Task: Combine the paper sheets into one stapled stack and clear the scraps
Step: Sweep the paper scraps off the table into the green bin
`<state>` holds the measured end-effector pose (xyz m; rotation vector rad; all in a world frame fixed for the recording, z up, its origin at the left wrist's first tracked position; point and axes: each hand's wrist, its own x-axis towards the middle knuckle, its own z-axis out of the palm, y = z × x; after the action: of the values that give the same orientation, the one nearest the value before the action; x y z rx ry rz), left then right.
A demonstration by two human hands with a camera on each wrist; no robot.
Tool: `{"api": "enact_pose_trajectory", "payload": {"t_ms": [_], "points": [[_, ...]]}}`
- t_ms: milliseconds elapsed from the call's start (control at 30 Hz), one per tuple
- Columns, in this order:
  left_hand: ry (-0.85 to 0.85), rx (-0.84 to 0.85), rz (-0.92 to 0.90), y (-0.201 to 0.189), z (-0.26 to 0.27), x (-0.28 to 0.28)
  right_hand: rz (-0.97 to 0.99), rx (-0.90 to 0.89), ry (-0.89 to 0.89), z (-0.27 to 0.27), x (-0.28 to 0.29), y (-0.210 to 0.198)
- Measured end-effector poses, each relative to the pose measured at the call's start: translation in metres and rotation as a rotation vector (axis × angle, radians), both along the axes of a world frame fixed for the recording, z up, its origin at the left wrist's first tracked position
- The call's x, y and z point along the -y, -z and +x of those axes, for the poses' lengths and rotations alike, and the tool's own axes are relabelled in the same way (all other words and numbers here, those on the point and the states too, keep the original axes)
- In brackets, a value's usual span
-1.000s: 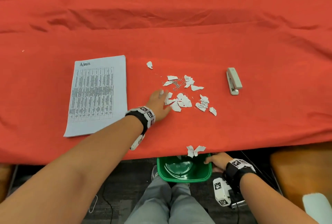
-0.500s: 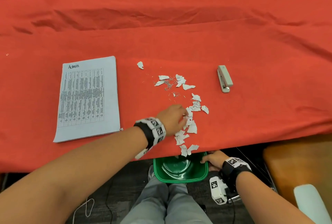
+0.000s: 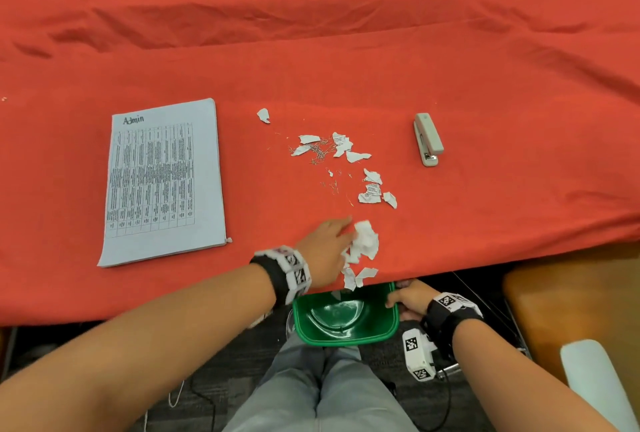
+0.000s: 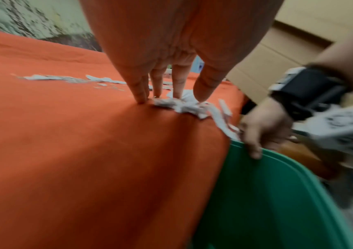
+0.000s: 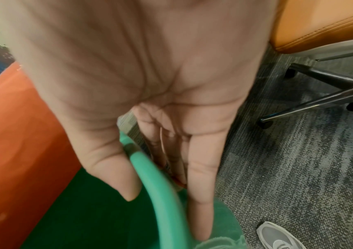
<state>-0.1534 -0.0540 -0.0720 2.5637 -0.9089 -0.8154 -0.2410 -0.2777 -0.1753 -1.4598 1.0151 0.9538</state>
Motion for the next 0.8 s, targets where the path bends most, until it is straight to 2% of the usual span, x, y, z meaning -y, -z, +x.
{"api": "enact_pose_trajectory", "payload": {"t_ms": [167,300,400,533,667,800], "points": [[0.074,-0.113,0.03,0.006,-0.072,-0.004,0.02,0.003,-0.002,0.001,0.001,-0.001],[0.122,-0.225,0.059,-0.002,-0.085,0.002,0.029,0.002,0.0,0.002,0.0,-0.007],[0.055,-0.138,-0.03,-0.021,-0.054,0.016,0.032,0.008,0.0,0.0,0.003,-0.005],[-0.058,0.046,-0.126,-0.027,0.024,0.047,0.04,0.009,-0.001,-0.002,0.006,-0.002],[-0.088,0.053,-0.068,-0.008,0.084,0.069,0.018,0.005,-0.018,-0.004,0.012,0.011],[-0.003,0.021,0.046,0.008,0.091,0.075,0.012,0.021,0.016,-0.002,0.01,0.004]]}}
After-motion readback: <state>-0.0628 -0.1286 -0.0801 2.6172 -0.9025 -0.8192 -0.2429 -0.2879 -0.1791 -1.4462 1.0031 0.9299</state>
